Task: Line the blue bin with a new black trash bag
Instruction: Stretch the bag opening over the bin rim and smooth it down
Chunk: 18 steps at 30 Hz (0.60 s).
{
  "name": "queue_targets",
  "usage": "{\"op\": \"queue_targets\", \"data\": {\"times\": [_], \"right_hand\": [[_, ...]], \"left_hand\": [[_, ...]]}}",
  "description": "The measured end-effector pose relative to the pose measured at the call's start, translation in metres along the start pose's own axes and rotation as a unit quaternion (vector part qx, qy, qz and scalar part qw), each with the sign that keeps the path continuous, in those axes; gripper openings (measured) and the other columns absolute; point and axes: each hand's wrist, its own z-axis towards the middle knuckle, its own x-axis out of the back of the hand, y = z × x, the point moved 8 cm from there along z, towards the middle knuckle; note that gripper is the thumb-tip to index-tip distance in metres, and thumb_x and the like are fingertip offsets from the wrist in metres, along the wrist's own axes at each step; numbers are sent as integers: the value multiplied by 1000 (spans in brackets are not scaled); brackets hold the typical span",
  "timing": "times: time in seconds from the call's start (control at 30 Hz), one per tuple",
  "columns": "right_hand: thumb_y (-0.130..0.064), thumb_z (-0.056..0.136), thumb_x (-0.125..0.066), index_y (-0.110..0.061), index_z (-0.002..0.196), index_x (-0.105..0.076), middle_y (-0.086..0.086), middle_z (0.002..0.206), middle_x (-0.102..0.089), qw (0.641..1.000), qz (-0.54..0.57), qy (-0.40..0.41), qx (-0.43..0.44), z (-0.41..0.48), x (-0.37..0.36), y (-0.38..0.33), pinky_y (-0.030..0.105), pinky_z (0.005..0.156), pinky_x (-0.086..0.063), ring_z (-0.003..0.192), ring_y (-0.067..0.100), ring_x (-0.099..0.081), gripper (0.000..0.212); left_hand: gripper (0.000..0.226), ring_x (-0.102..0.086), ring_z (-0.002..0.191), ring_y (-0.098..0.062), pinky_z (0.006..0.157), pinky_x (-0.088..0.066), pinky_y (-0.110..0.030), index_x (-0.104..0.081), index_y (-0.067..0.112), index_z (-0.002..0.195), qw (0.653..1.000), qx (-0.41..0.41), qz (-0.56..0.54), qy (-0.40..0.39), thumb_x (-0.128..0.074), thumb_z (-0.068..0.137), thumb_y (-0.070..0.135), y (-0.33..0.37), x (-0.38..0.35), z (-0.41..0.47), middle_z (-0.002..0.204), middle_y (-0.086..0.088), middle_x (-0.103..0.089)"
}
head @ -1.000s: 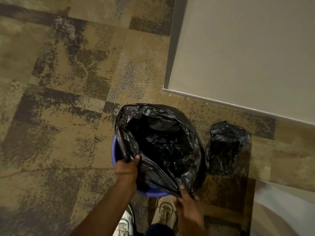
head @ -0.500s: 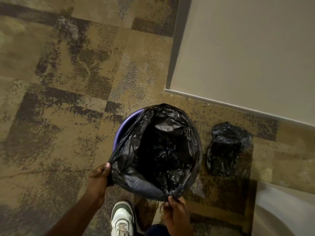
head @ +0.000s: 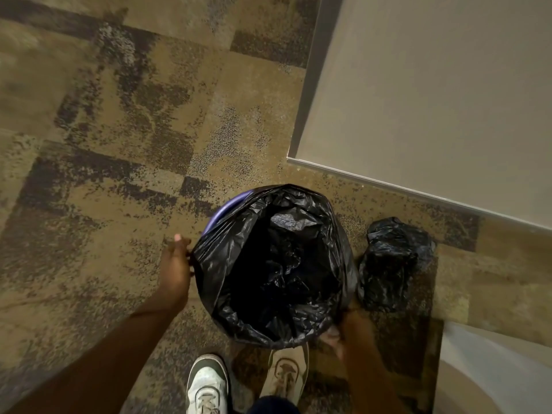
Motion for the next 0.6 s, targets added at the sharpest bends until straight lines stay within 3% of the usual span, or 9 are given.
{"op": "queue_targets", "data": {"times": [0.07, 0.13, 0.23, 0.3, 0.37, 0.43, 0.53, 0.6], "right_hand": [[-3, 88, -47, -6, 114, -61, 20, 110, -61, 991, -21, 102, 89, -7, 22, -50, 32, 70, -54, 83, 31, -58, 30], [-17, 87, -58, -12, 111, -61, 12, 111, -62, 961, -45, 154, 226, -32, 24, -103, 37, 84, -52, 94, 25, -59, 25], [-45, 75, -72, -11, 124, -47, 12, 125, -51, 879, -254, 142, 378, -58, -11, -150, 47, 96, -45, 115, 27, -47, 65], [-44, 72, -75, -6, 126, -41, 18, 130, -44, 792, -435, 153, 400, -62, -35, -156, 48, 94, -44, 122, 34, -40, 74], [-31, 83, -67, -4, 121, -45, 20, 127, -48, 750, -515, 156, 383, -58, -44, -148, 47, 87, -49, 118, 36, -47, 52], [-23, 91, -55, -4, 108, -54, 17, 109, -58, 755, -501, 170, 387, -54, -38, -148, 41, 71, -50, 99, 34, -57, 25], [-22, 91, -56, -4, 95, -63, 3, 73, -60, 834, -369, 167, 375, -38, -12, -154, 30, 56, -40, 65, 21, -56, 19], [-20, 88, -62, -4, 95, -68, 0, 71, -63, 880, -297, 144, 341, -21, 0, -160, 26, 57, -39, 62, 12, -53, 18]], "left_hand": [[54, -57, 97, -26, 79, -48, -38, -51, 11, 119, 984, -125, 124, -31, -36, 93, 56, 42, -10, -2, 109, -10, -59], [49, -55, 96, -20, 74, -44, -30, -50, 14, 123, 938, -232, 246, -72, -49, 90, 51, 75, -29, -8, 110, -7, -55], [53, -50, 97, -21, 79, -44, -36, -52, 15, 121, 874, -300, 371, -92, -68, 80, 45, 94, -52, -10, 111, -6, -50], [44, -52, 95, -24, 74, -45, -36, -55, 14, 114, 854, -311, 411, -70, -71, 80, 37, 99, -56, -8, 108, -8, -51], [26, -52, 85, -23, 64, -39, -32, -58, 13, 99, 849, -323, 416, -40, -71, 81, 27, 104, -54, -7, 97, -4, -51], [12, -52, 75, -23, 58, -34, -29, -61, 13, 87, 847, -333, 415, -21, -69, 82, 19, 107, -53, -5, 89, -1, -49], [11, -51, 67, -20, 53, -32, -28, -57, 18, 79, 870, -302, 388, -26, -66, 85, 19, 103, -51, 5, 80, -1, -54], [14, -54, 63, -18, 52, -34, -27, -54, 19, 77, 905, -257, 337, -22, -65, 86, 22, 100, -46, 18, 69, 1, -57]]}}
